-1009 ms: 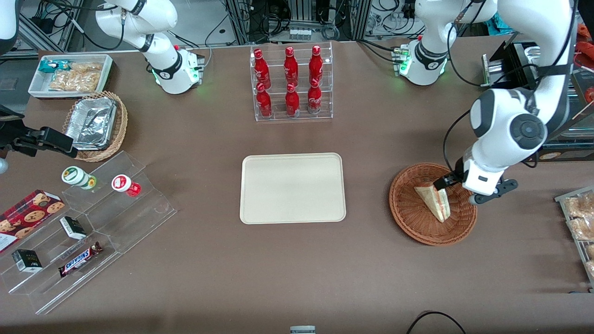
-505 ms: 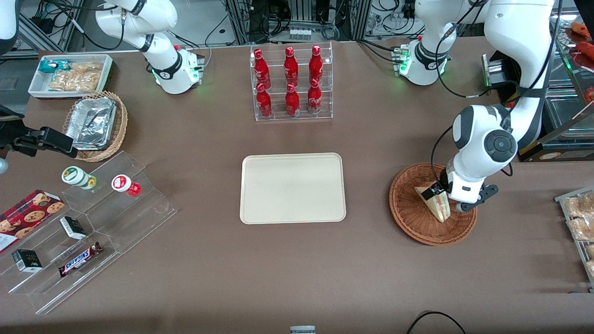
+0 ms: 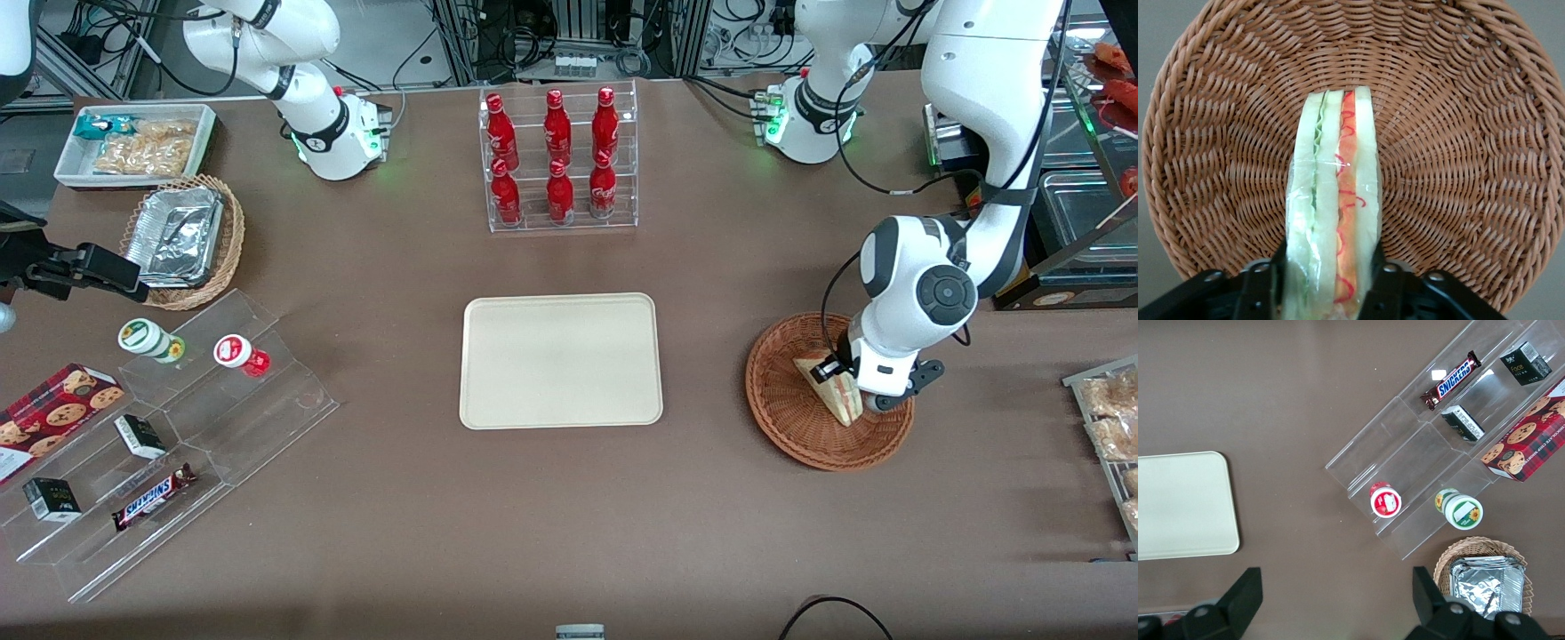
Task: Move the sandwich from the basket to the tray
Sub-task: 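Close the left gripper on the wrapped sandwich's crust edge, then lift the sandwich and carry it with the left gripper over the cream tray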
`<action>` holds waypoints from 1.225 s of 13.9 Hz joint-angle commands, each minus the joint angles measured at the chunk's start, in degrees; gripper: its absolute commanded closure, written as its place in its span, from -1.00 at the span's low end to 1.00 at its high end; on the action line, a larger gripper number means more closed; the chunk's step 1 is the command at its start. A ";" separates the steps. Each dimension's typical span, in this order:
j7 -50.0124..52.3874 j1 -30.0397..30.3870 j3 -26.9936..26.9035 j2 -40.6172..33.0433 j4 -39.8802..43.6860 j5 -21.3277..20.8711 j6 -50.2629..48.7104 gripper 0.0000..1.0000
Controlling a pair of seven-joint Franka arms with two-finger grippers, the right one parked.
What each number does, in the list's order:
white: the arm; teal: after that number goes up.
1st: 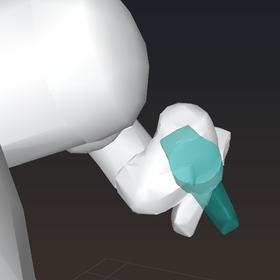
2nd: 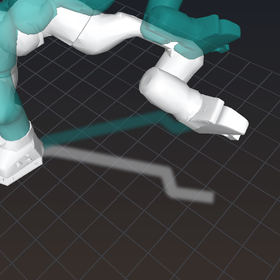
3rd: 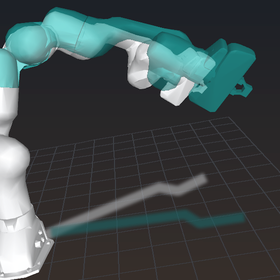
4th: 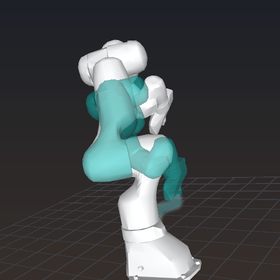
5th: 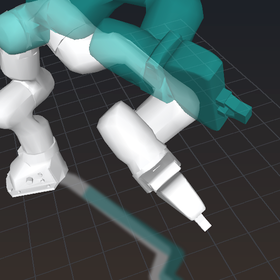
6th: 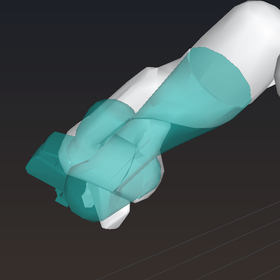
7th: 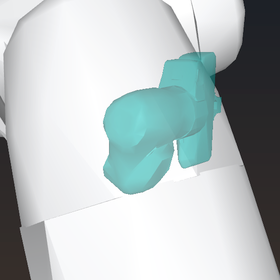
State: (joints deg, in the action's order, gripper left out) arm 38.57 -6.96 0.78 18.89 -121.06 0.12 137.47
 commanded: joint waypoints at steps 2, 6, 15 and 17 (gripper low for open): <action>1.07 -0.33 -0.17 -2.62 1.70 0.50 -3.94 0.80; -0.41 -2.69 1.06 -3.52 11.17 0.06 -19.58 0.78; -4.55 -17.62 1.68 4.56 23.76 5.24 -22.35 0.94; -1.68 -21.84 1.68 9.64 28.93 4.72 -21.99 0.97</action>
State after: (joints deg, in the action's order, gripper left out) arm 34.88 -24.61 3.12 23.14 -98.71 4.41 115.85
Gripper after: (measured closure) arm 0.859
